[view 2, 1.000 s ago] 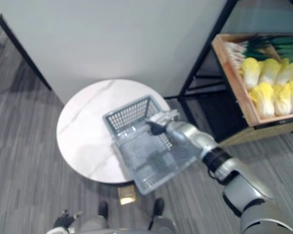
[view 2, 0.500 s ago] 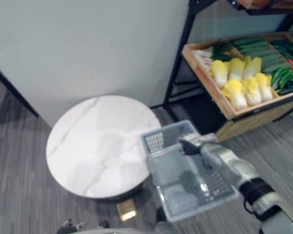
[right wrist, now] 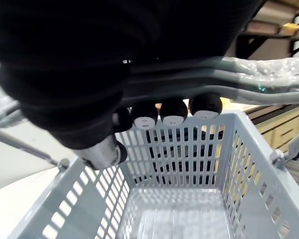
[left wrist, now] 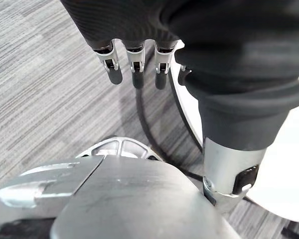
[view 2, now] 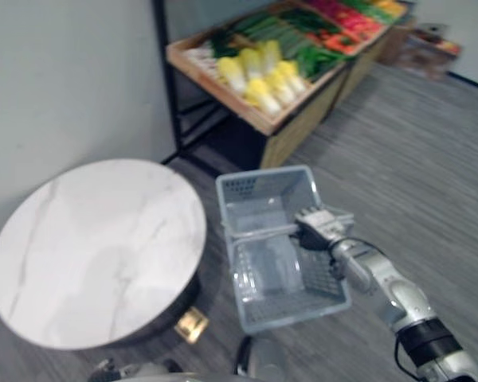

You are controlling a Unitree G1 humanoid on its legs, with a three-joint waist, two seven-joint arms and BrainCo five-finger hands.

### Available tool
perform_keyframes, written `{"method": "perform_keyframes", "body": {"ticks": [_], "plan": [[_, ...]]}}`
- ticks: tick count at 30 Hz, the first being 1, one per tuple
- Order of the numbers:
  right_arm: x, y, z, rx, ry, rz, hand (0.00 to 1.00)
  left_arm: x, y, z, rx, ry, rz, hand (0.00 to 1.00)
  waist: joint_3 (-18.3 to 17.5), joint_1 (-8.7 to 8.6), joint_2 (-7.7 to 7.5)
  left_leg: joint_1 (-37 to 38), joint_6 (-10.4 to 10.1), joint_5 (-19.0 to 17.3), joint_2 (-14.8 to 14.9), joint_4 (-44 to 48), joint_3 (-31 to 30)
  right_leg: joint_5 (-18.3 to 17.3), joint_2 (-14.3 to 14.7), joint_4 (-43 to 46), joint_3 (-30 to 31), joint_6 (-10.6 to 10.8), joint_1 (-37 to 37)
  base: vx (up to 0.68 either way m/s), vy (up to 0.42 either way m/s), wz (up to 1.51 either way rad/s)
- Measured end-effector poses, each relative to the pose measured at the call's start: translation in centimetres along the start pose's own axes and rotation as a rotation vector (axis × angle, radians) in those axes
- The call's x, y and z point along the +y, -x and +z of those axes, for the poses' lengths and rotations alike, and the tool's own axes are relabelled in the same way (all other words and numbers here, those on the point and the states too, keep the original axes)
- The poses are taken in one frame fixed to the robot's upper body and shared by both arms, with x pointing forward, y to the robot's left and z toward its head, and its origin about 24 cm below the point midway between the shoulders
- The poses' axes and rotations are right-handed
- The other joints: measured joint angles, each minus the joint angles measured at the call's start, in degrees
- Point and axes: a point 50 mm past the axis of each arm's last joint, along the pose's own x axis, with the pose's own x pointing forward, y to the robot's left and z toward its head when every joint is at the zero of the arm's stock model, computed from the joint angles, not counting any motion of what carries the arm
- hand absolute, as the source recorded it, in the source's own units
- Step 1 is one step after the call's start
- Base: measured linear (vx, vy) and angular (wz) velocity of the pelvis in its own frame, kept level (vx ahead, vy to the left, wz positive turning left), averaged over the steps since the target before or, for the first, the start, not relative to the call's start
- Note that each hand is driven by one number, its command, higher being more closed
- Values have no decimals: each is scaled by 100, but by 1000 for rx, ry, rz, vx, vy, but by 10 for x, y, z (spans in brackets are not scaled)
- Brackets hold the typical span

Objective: Pick vegetable in the basket

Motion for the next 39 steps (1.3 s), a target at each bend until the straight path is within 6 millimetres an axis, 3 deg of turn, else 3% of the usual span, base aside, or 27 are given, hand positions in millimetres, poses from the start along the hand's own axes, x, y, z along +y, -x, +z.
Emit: {"method": "perform_keyframes", "body": {"ticks": [2,4,5,6,7,8,9,12,16,18,19,21,24,26,30,33,35,38,39], "plan": [[-2,-2,0,-3,10,-5,100,1,0,0,2,-3,4,0,1,-2,-2,46,-40,41,172,106,398,49,-312,347,93,63,59,-174,-115,-124],[1,-2,1,3,2,-5,100,4,0,-1,6,-1,12,0,-17,-10,-32,88,-121,161,323,128,719,40,-341,207,322,307,36,-145,-203,-107],[2,0,0,15,5,-1,100,2,-1,0,13,13,13,0,-19,-50,-38,48,-257,274,356,50,789,66,5,-252,382,372,42,-256,-248,-116],[4,1,-1,27,19,5,100,-7,0,-1,19,26,-11,0,-116,22,145,-54,-277,470,357,-344,745,155,491,-1230,635,556,213,-272,-216,-132],[3,0,0,23,26,-2,100,-11,1,-3,24,32,-20,0,-182,93,249,-109,-204,703,434,-527,771,29,588,-1499,682,652,301,-305,-285,-135],[1,0,2,21,16,-29,100,-3,0,-1,12,29,-5,0,-191,42,-2,-140,-288,783,400,-361,1062,-513,365,-1492,661,762,308,-150,-340,-96],[1,0,-1,38,14,-36,100,6,-3,6,4,20,23,0,-90,-31,-13,-187,-314,804,543,-127,1115,-649,496,-1842,653,891,396,-99,-328,-74],[16,13,-6,91,1,18,100,-11,-2,6,5,42,-11,0,-146,-63,329,-152,-285,1030,1075,72,1158,-228,1112,-2703,603,659,875,-36,-241,-34],[22,23,-7,107,-12,24,100,-11,-2,4,8,20,-10,0,-130,-181,369,-105,-293,1480,1494,839,560,-163,1279,-2975,702,578,1312,-7,-143,-11],[21,22,-6,97,-12,7,100,-13,0,1,12,23,-12,0,-65,-86,318,-326,-368,1542,1331,1286,-672,-128,1220,-3057,1059,526,1474,-14,-53,-73],[18,19,-5,89,-10,-4,100,-15,1,-2,9,28,-18,0,-58,-34,336,-465,-486,1159,875,1483,-1640,-115,1121,-3099,1332,528,1481,-24,39,-91],[16,12,1,56,-3,-10,100,-17,3,-8,19,33,-20,0,-39,21,409,-563,-440,591,122,1429,-2790,-75,1108,-3200,1780,483,1488,-31,95,-110],[20,10,8,8,-8,17,100,-19,6,-13,25,38,-26,0,-26,38,442,-545,-411,530,-498,509,-3458,-6,1158,-3169,2139,491,1435,-4,145,-81],[21,9,10,-8,-7,22,100,-20,6,-12,20,39,-28,0,-50,55,542,-382,-445,548,-621,-14,-3657,12,1184,-3223,2278,630,1310,22,215,-49],[21,10,7,-6,1,34,100,-22,4,-4,-7,42,-32,0,68,55,467,-541,-440,515,-874,-174,-3695,342,898,-3687,2196,1002,1257,1,168,-8],[19,8,5,-5,3,30,100,-22,4,-6,-1,40,-31,0,81,126,609,-520,-399,358,-887,-303,-3699,483,905,-3877,2220,1098,1258,-19,77,-7],[21,8,4,2,-1,37,100,-22,5,-8,5,38,-33,0,82,163,606,-469,-389,338,-903,-383,-3695,512,901,-3943,2253,1116,1271,-9,30,-12],[26,13,-6,56,-13,53,100,-24,6,-9,8,24,-42,0,97,151,575,-402,-309,200,-978,-445,-3704,354,835,-3709,2238,1121,1211,10,59,-4],[29,18,-9,81,-27,54,100,-24,5,-9,6,16,-44,0,144,156,495,-346,-283,73,-1072,-403,-3703,71,764,-3229,2252,1153,1030,29,98,3]]}}
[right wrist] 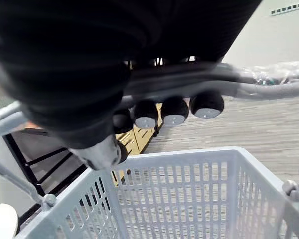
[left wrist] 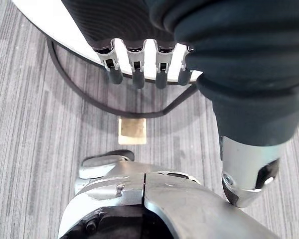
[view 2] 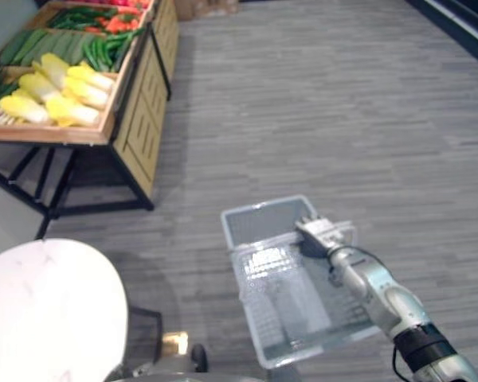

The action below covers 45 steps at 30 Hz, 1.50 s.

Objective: Pick vegetable in the basket

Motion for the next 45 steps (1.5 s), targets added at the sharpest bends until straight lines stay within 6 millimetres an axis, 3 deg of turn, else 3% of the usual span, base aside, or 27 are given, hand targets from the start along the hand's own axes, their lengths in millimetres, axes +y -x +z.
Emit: {"method": "perform_keyframes", "body": {"ticks": [2,3,5,7,8,9,11,13,15,16,17,18,19,22,23,24,26,27,31,33,35,36,38,39,40,43,45], "plan": [[5,7,-5,47,-32,-9,100,2,0,-1,2,-12,1,0,7,-17,-94,132,93,-173,-150,2,-42,-303,-180,754,-3,15,-196,46,66,2],[5,8,-8,80,-43,-21,100,1,0,-1,4,-18,0,0,31,-38,-117,188,138,-283,-206,53,-5,-343,-207,1739,-24,-21,-572,41,51,-11],[4,7,-10,113,-68,-51,100,6,0,0,-2,-42,8,0,75,-140,-178,249,212,-450,-218,245,-1,-50,-251,3139,-14,-401,-1204,60,68,-4],[4,8,-11,142,-102,-85,100,12,-2,6,-21,-69,16,0,206,-204,-183,540,334,-561,-178,290,-116,401,-274,3863,-13,-416,-1378,138,60,16],[6,9,-11,160,-124,-106,100,11,-3,13,-45,-72,13,0,236,-288,-205,607,377,-617,-158,269,-186,213,-245,3956,-63,-428,-1482,193,28,28],[4,9,-11,170,-137,-137,100,13,-4,20,-65,-76,22,0,251,-308,-263,611,382,-671,-129,268,-265,22,-179,3475,-84,-412,-1496,193,28,31],[2,10,-13,187,-151,-173,100,13,-7,31,-93,-78,22,0,280,-317,-314,662,370,-690,-65,107,-343,31,-51,2283,-149,-383,-1497,288,-56,22],[-2,12,-17,206,-149,-193,100,10,-8,40,-117,-77,16,0,276,-355,-298,719,301,-704,-20,-44,-436,301,2,732,-143,-107,-1469,427,-126,26],[-3,16,-25,250,-151,-211,100,12,-9,47,-141,-70,36,0,319,-400,-350,1051,36,-796,0,-235,-583,601,-44,-363,-55,-17,-1481,445,-187,47],[-3,17,-26,264,-155,-217,100,12,-9,47,-143,-68,42,0,316,-464,-355,1150,-19,-858,4,-271,-660,655,-65,-330,-67,-29,-1475,535,-292,79],[-1,21,-29,298,-158,-223,100,8,-9,48,-149,-67,37,0,310,-513,-214,1327,-126,-967,138,-245,-879,1269,-19,70,-162,-145,-1495,564,-306,61],[3,23,-33,326,-146,-210,100,1,-9,49,-154,-59,22,0,245,-468,17,1242,-128,-945,339,20,-1053,1054,148,468,-292,-241,-1601,667,-366,41],[4,23,-33,328,-139,-203,100,-1,-9,49,-157,-59,18,0,239,-441,91,1145,-140,-859,423,252,-1152,942,218,622,-350,-346,-1606,526,-302,9],[4,23,-32,324,-135,-196,100,-2,-8,42,-125,-35,24,0,239,-420,119,546,-210,12,511,1874,-1521,391,356,975,-580,-593,-1283,500,-297,18],[4,23,-32,319,-136,-195,100,-5,-8,38,-106,-22,21,0,263,-388,81,179,-342,786,506,2792,-1590,233,357,904,-632,-680,-938,394,-205,14],[4,23,-32,316,-132,-192,100,-3,-8,37,-107,-22,25,0,268,-335,75,27,-379,1006,504,3240,-1581,169,366,844,-643,-721,-748,525,-242,4],[4,24,-32,297,-108,-169,100,-3,-8,37,-106,-23,24,0,316,-157,-2,-539,-262,831,498,4594,-1279,66,361,556,-624,-866,-73,428,-171,-5],[4,23,-31,280,-94,-152,100,-3,-8,36,-105,-23,26,0,333,-99,-39,-776,-89,635,502,4895,-1012,-77,316,378,-620,-868,283,321,-110,2],[8,22,-27,252,-86,-104,100,-3,-7,37,-115,-17,29,0,340,36,-41,-1494,57,321,458,3998,-219,-440,159,228,-690,-833,785,257,-12,7],[10,21,-27,248,-87,-96,100,-4,-6,31,-99,-15,27,0,336,63,-28,-1519,61,311,217,2309,44,-508,31,125,-725,-648,987,285,99,6],[11,20,-25,239,-88,-90,100,-4,-3,19,-67,-15,26,0,295,114,58,-1383,-54,796,-10,-28,-150,-577,3,-114,-741,-485,1185,389,210,0],[13,20,-25,239,-90,-81,100,-4,-2,15,-54,-15,27,0,285,138,90,-1405,-30,920,-17,-539,-304,-641,4,-171,-769,-385,1256,363,234,4],[21,20,-25,247,-98,-49,100,-3,0,8,-35,-5,32,0,254,160,201,-1475,-28,1089,118,-621,-225,-892,-7,-183,-831,-116,1552,401,265,23],[28,21,-24,249,-108,-26,100,-2,0,6,-30,11,41,0,262,171,122,-1419,178,1485,29,-388,38,-979,-169,-205,-865,-51,1776,439,271,34],[30,21,-24,248,-110,-17,100,-3,0,6,-30,14,43,0,255,172,79,-1439,216,1510,-26,-249,130,-967,-224,-221,-844,-66,1844,455,255,34],[29,17,-21,225,-110,-14,100,-2,1,5,-26,10,50,0,204,294,-36,-1493,649,1071,-373,281,358,-628,-651,8,-510,11,1859,455,265,11],[29,15,-17,206,-123,-14,100,0,1,3,-19,-6,57,0,184,434,-135,-1151,791,768,-639,160,547,-427,-960,993,-177,292,1512,501,306,-20]]}}
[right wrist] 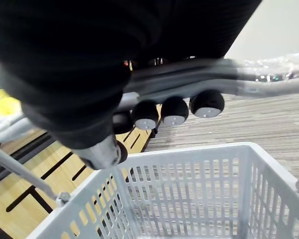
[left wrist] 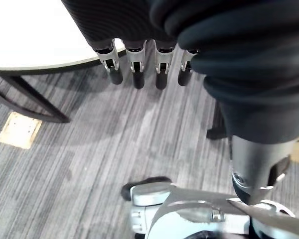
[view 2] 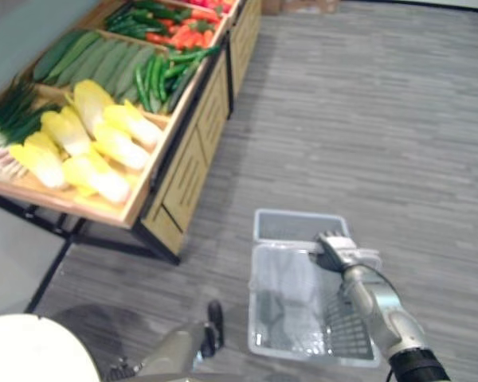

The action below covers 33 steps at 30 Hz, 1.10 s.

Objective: Pick vegetable in the basket

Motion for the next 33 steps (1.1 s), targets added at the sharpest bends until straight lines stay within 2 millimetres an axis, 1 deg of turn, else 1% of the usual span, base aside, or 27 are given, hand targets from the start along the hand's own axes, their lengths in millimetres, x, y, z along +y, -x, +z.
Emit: {"method": "perform_keyframes", "body": {"ticks": [1,2,3,4,5,6,7,8,9,10,12,13,14,16,17,18,19,20,21,22,24,26,28,29,30,31,33], "plan": [[2,0,2,-3,-13,0,100,2,0,-1,3,-8,5,0,-9,13,-50,200,18,-72,-98,-127,16,153,-53,568,184,26,-215,400,242,-14],[5,0,5,-3,-29,2,100,4,0,-2,6,-20,7,0,-10,10,-102,371,3,-131,-162,-255,15,376,-68,1126,349,144,-431,242,143,-5],[11,0,9,-6,-49,9,100,7,0,-2,9,-30,12,0,-15,0,-148,653,10,-216,-230,-454,-3,850,-52,1998,607,328,-809,401,185,12],[21,3,15,-12,-87,26,100,12,-1,-2,12,-68,14,0,-40,-81,-300,1067,28,-361,-331,-610,-163,1265,129,3479,866,531,-1378,405,157,26],[24,5,15,-11,-94,34,100,14,-2,-1,9,-87,13,0,-50,-145,-327,1211,46,-428,-352,-614,-266,1222,207,3943,862,467,-1555,603,159,50],[28,10,13,1,-96,48,100,13,-2,1,1,-115,0,0,-66,-234,-339,1523,138,-537,-357,-646,-421,937,368,4538,716,3,-1882,459,77,55],[29,13,11,11,-94,50,100,13,-2,3,-5,-124,-2,0,-77,-298,-322,1803,232,-620,-350,-694,-569,564,451,4710,472,-400,-2176,460,69,53],[28,14,11,15,-94,43,100,14,-3,5,-9,-127,0,0,-93,-325,-305,1930,264,-666,-350,-695,-673,363,478,4678,362,-501,-2316,383,26,67],[26,15,9,24,-93,32,100,12,-5,11,-26,-126,-2,0,-91,-448,-293,2141,294,-730,-340,-703,-877,62,539,4397,179,-561,-2552,381,4,71],[25,15,7,32,-92,30,100,12,-6,15,-38,-125,-3,0,-90,-501,-285,2223,294,-736,-319,-685,-1017,-40,590,4105,118,-583,-2644,471,-40,101],[24,16,1,70,-90,23,100,7,-8,31,-87,-112,-9,0,-90,-600,-231,2364,279,-744,-194,-548,-1454,-78,869,2549,185,-637,-2764,480,-114,114],[22,17,-5,101,-88,15,100,5,-8,36,-109,-98,-10,0,-100,-600,-189,2397,173,-800,-80,-451,-1662,-10,1026,1597,392,-551,-2789,590,-209,131],[19,19,-12,134,-88,4,100,5,-9,41,-129,-91,-9,0,-103,-599,-185,2424,-7,-903,3,-346,-1886,103,1110,740,730,-426,-2786,509,-212,127],[18,24,-20,171,-90,-7,100,5,-9,41,-129,-88,-5,0,-150,-591,-263,2455,-275,-1065,53,-264,-2155,285,1105,-104,1185,-172,-2789,403,-227,112],[21,30,-24,200,-101,-4,100,7,-8,38,-122,-87,3,0,-232,-589,-397,2458,-500,-1213,37,-181,-2437,617,1017,-597,1558,-184,-2753,500,-367,150],[28,39,-27,237,-123,9,100,15,-8,33,-108,-79,26,0,-316,-601,-582,2517,-724,-1427,3,-79,-2779,980,862,-813,1713,-216,-2610,525,-418,163],[33,45,-30,260,-132,20,100,21,-8,31,-101,-75,42,0,-340,-611,-654,2558,-809,-1554,2,-17,-2966,1367,771,-740,1693,-79,-2513,504,-476,158],[33,51,-43,336,-132,18,100,9,-7,29,-84,-39,26,0,-317,-570,-350,2574,-903,-1724,325,187,-3247,1246,989,-284,1248,14,-2519,440,-464,140],[28,54,-52,380,-130,-2,100,3,-6,26,-77,1,19,0,-371,-554,-200,2390,-1020,-1606,462,407,-3428,1003,995,-38,915,-134,-2528,438,-503,120],[24,54,-56,397,-127,-16,100,1,-6,25,-70,19,21,0,-381,-550,-143,2339,-1025,-1520,502,473,-3507,946,1005,45,790,-199,-2524,331,-453,109],[13,54,-66,439,-123,-76,100,2,-4,17,-40,113,48,0,-386,-532,-108,2021,-1089,-1072,655,601,-3589,798,949,170,273,-415,-2473,192,-387,105],[12,59,-75,483,-135,-100,100,6,-4,14,-24,145,67,0,-390,-609,-101,1745,-1151,-876,773,772,-3463,683,865,85,-166,-503,-2329,79,-247,121],[20,72,-90,589,-192,-129,100,9,-3,8,7,171,89,0,-376,-611,-133,1521,-1168,-485,1111,943,-2340,622,799,-141,-725,-588,-1980,42,-285,132],[22,76,-93,618,-203,-136,100,10,-2,5,16,180,96,0,-360,-610,-161,1532,-1127,-395,1204,898,-1930,616,793,-216,-846,-600,-1871,-10,-253,100],[25,83,-98,654,-217,-141,100,10,-1,2,29,180,102,0,-369,-614,-144,1556,-1116,-312,1337,777,-1387,605,784,-336,-992,-614,-1758,-51,-214,89],[30,90,-103,707,-236,-158,100,10,0,-3,50,179,112,0,-381,-613,-113,1666,-1027,-212,1466,492,-757,575,791,-503,-1183,-593,-1627,-54,-162,74],[39,98,-105,755,-259,-150,100,12,2,-10,70,191,130,0,-381,-626,-103,1740,-1016,-91,1488,63,-488,596,821,-684,-1297,-560,-1567,-63,-63,53]]}}
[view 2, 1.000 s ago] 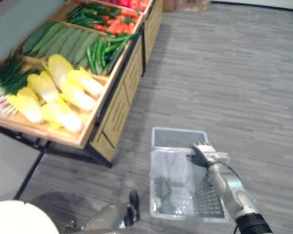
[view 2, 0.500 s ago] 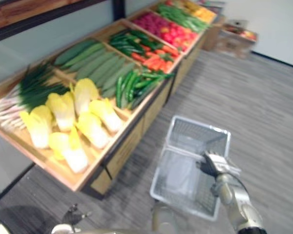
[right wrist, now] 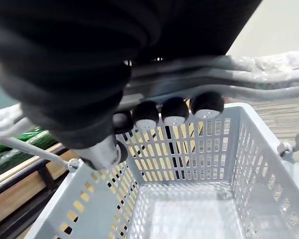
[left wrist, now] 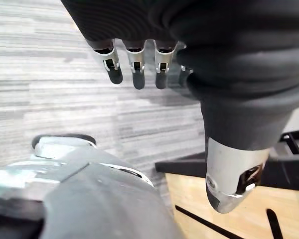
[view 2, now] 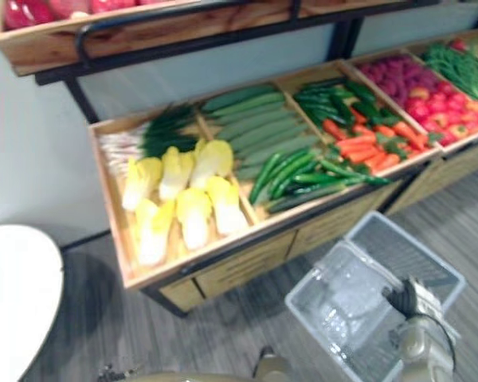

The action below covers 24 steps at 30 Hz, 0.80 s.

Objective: Pick vegetable in the basket

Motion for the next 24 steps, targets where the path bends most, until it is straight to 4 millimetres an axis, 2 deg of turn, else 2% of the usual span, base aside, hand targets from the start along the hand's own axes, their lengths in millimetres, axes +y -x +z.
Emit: {"method": "perform_keyframes", "body": {"ticks": [1,4,5,6,9,11,13,15,18,19,21,23,24], "plan": [[2,2,-3,17,-8,3,100,1,0,-3,12,13,7,0,-11,-10,17,14,-17,30,-5,-165,20,19,25,-61,0,29,1,-91,-29,53],[7,9,-30,145,-45,8,100,-2,5,-21,87,75,42,0,-94,-129,191,132,-104,-24,-41,-856,170,262,104,-361,-42,83,-6,-97,92,44],[7,13,-41,201,-70,2,100,-3,8,-28,112,97,55,0,-136,-128,296,149,-259,-157,-33,-1035,257,414,128,-527,-96,107,7,-70,197,17],[11,17,-50,251,-93,1,100,-1,8,-31,137,122,74,0,-111,-117,327,189,-357,-301,-61,-1136,284,593,145,-726,-105,135,97,-68,185,11],[22,29,-67,356,-124,24,100,10,10,-40,177,176,125,0,-176,-121,232,211,-242,-453,-295,-1086,455,1032,3,-1385,81,229,413,-49,139,-15],[25,35,-78,419,-157,29,100,19,10,-43,194,234,181,0,-196,-124,256,211,-180,-543,-458,-1029,601,1210,-126,-1568,234,279,411,-12,115,-38],[32,45,-90,493,-176,52,100,27,8,-39,193,294,237,0,-246,-153,323,241,-177,-559,-533,-1034,635,1230,-182,-1576,316,302,402,12,81,-21],[41,54,-99,561,-197,85,100,37,3,-29,177,389,299,0,-275,-140,371,331,-190,-588,-546,-1041,699,1231,-185,-1576,359,302,445,42,38,-14],[59,69,-106,642,-223,145,100,59,-5,1,100,542,432,0,-288,-132,343,406,-178,-595,-533,-1044,720,1226,-156,-1576,369,296,500,17,4,-4],[65,77,-111,685,-251,155,100,69,-6,20,29,578,504,0,-299,-130,316,404,-176,-593,-535,-1045,714,1226,-150,-1576,356,295,499,0,0,0],[69,82,-113,725,-295,151,100,80,-4,41,-65,609,561,0,-324,-126,287,403,-172,-590,-534,-1045,705,1229,-140,-1576,344,299,503,5,-2,2],[75,90,-116,776,-357,137,100,94,7,77,-242,649,631,0,-363,-127,243,401,-169,-588,-533,-1045,643,1240,-140,-1576,286,315,536,13,-5,12],[76,91,-116,782,-366,137,100,96,10,86,-291,655,644,0,-371,-128,229,402,-167,-587,-533,-1044,617,1239,-143,-1576,257,315,557,10,-1,20]]}}
